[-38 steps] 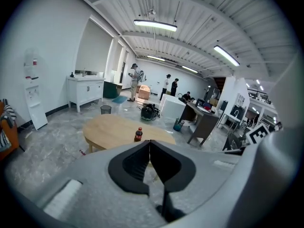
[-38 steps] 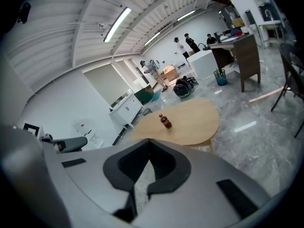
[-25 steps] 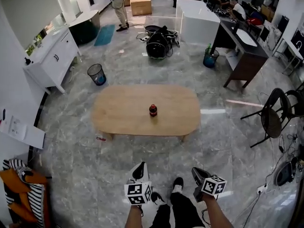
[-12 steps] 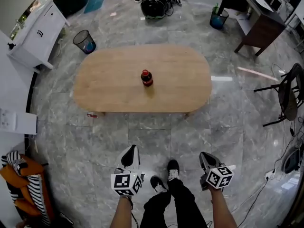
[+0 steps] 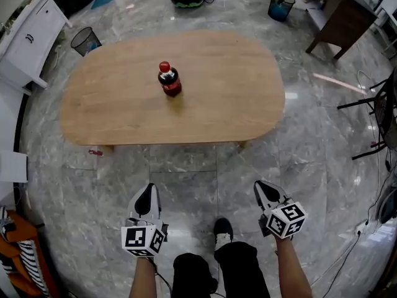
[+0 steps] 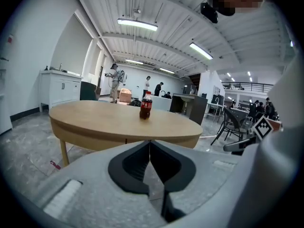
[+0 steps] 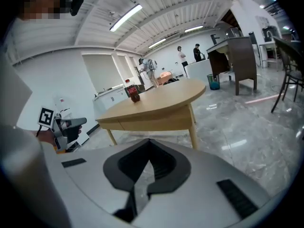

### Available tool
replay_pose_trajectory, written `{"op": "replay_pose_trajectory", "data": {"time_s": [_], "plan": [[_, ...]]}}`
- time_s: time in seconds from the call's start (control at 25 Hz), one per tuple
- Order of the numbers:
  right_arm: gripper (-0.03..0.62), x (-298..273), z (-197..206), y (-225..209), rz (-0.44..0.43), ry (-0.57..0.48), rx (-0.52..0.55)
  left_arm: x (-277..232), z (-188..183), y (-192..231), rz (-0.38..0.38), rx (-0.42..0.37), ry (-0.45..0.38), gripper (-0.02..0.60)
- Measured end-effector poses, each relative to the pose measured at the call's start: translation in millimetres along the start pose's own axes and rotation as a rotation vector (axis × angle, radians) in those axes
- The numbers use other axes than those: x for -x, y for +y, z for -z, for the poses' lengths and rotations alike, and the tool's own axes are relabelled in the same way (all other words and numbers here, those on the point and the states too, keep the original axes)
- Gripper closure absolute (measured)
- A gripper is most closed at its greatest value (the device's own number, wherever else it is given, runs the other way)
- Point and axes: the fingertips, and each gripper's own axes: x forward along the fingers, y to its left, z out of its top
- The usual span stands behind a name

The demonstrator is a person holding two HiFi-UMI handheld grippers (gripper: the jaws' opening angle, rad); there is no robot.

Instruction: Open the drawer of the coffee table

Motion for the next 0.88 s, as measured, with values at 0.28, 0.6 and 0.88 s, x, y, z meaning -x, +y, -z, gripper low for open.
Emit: {"op": "replay_pose_trajectory", "data": {"time_s": [0.28,0.6,0.88], "plan": [[0.579,-62,47,-56,0.036,-0.119,0.044,-55,78,42,0.010,-0.034,-0.091,0.571],[0.577,-94,32,-80,0.065,-0.236,0.184,-96,100,73,0.008,-0.057,-0.166,0.570],[0.574,-111,22,-90,0.047,-0.268,0.243,-125,93,67,0.084,-0.114,-0.211,0.569]]}}
